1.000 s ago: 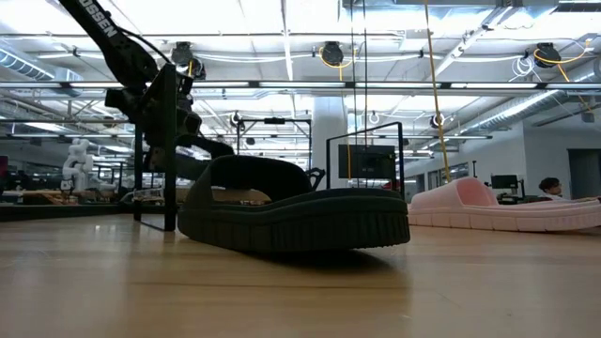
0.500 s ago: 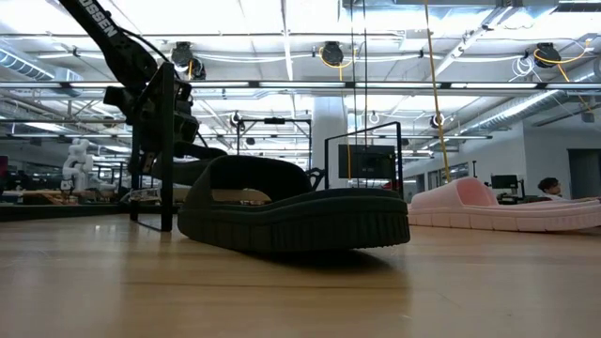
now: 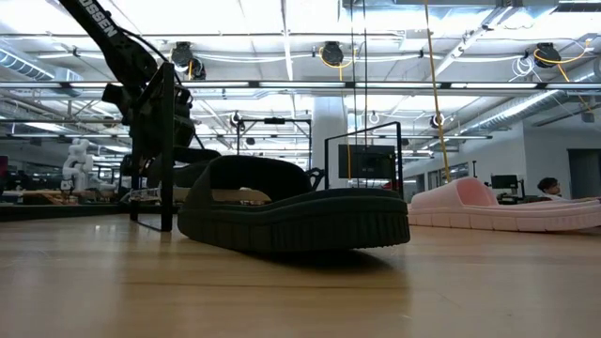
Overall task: Pick and place slides into the shelf
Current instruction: Put the left black slide on the shelf
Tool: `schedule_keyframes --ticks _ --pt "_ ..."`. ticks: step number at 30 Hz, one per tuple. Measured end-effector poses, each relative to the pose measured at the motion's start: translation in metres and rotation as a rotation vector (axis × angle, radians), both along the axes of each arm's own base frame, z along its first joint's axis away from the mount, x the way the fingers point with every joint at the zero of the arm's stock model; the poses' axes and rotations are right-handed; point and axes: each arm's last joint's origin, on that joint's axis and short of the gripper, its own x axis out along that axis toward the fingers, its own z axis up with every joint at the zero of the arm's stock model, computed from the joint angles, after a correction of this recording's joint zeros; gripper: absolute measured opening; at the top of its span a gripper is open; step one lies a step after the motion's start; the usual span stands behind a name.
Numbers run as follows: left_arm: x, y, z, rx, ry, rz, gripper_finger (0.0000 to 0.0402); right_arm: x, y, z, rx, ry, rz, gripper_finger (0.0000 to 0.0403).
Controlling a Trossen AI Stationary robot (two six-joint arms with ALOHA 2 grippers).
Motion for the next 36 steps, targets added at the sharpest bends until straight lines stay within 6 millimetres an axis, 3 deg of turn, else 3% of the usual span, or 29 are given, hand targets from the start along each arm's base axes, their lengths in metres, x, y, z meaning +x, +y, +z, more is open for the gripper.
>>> schedule_keyframes --ticks 16,36 --pt "-0.0002 0.0001 -0.0003 0.013 0.008 -0.005 0.0036 0.0001 0.0 -0.0001 0.0 0.001 -0.001 0.0086" --pt "-0.0005 0.0008 -0.0008 0.03 0.03 -0.002 0.0151 0.0001 0.0 -0.0001 0.001 0.001 -0.001 0.0086"
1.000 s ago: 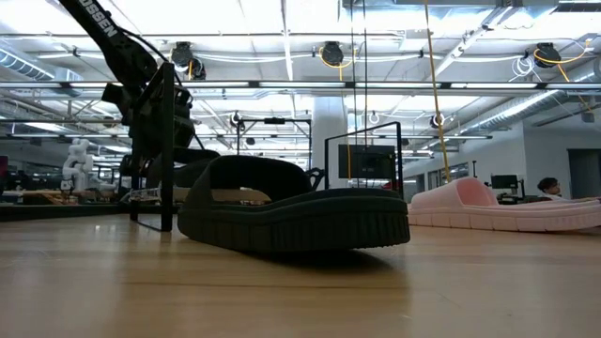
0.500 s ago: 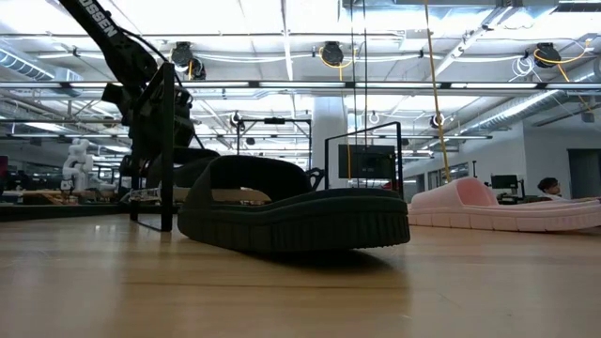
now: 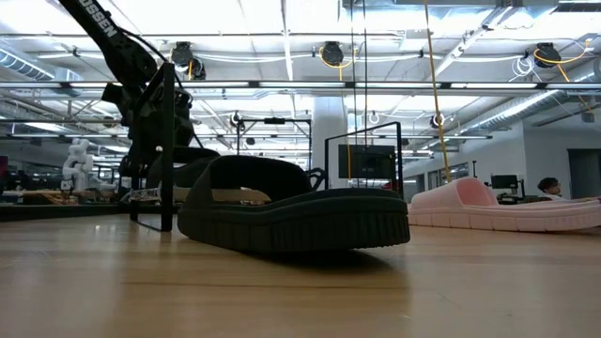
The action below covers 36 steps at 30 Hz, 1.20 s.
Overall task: Pick and place slides into the shelf
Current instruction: Put the left black slide on the shelf, then put the black slide on the shelf
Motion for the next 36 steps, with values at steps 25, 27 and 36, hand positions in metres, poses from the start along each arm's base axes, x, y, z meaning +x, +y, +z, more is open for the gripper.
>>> schedule_keyframes --ticks 25,27,36 --pt "-0.002 0.025 0.025 0.093 -0.045 0.064 0.0166 0.0 0.0 -0.001 0.024 0.003 0.005 0.0086" --pt "-0.002 0.028 0.029 0.106 -0.05 0.068 0.0166 0.0 0.0 -0.001 0.023 0.003 0.005 0.0086" --pt "0.0 0.036 0.038 0.241 0.044 0.075 0.0166 0.0 0.0 -0.001 0.022 0.003 0.004 0.0086"
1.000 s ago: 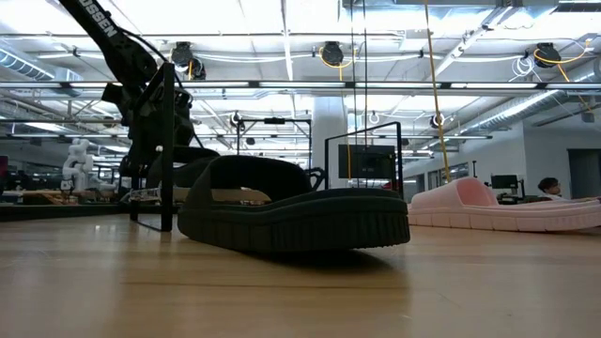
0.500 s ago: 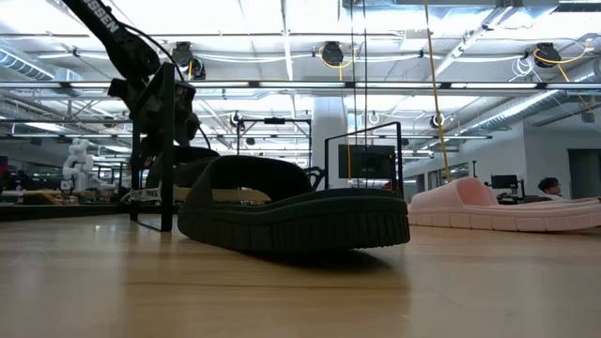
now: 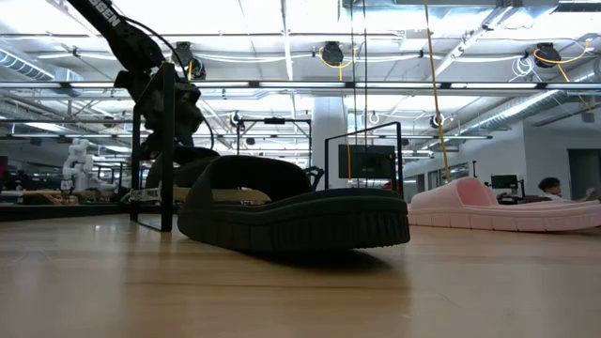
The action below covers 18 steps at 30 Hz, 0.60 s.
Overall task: Pick and place slides into the shelf
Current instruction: Put the black slide on the shelf
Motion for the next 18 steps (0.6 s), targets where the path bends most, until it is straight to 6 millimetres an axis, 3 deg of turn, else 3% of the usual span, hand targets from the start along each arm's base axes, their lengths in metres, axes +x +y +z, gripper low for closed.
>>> schedule_keyframes --ticks 18 --pt "0.012 -0.009 -0.001 -0.042 0.045 0.018 0.0166 0.0 0.0 0.0 0.0 0.0 0.0 0.0086"
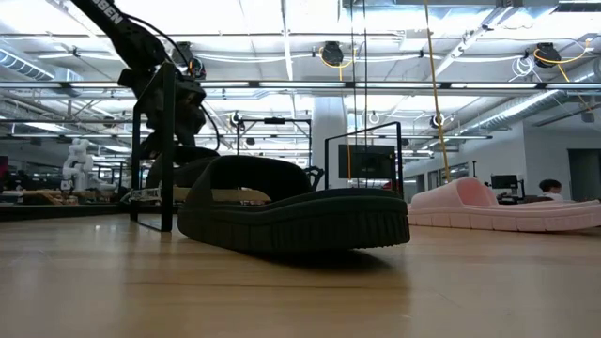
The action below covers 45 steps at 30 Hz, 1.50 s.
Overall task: Pick and place slides into the shelf
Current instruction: Put the black slide on the shelf
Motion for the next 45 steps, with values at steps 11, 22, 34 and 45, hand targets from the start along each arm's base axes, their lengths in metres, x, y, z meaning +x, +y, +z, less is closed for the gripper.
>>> schedule_keyframes --ticks 11,22,34,45 --pt "-0.002 -0.013 0.023 0.0 -0.079 0.019 0.0166 0.0 0.0 0.0 -0.015 0.007 -0.001 0.0086" --pt "-0.035 -0.059 0.092 0.168 -0.231 0.145 0.0166 0.017 0.007 -0.011 0.068 0.051 0.344 0.0086" --pt "-0.074 -0.131 0.151 0.361 -0.507 0.289 0.0166 0.071 0.031 -0.063 0.188 0.322 0.547 0.0086" --pt "-0.081 -0.148 0.157 0.388 -0.542 0.31 0.0165 0.083 0.055 -0.081 0.482 0.391 0.79 0.0086"
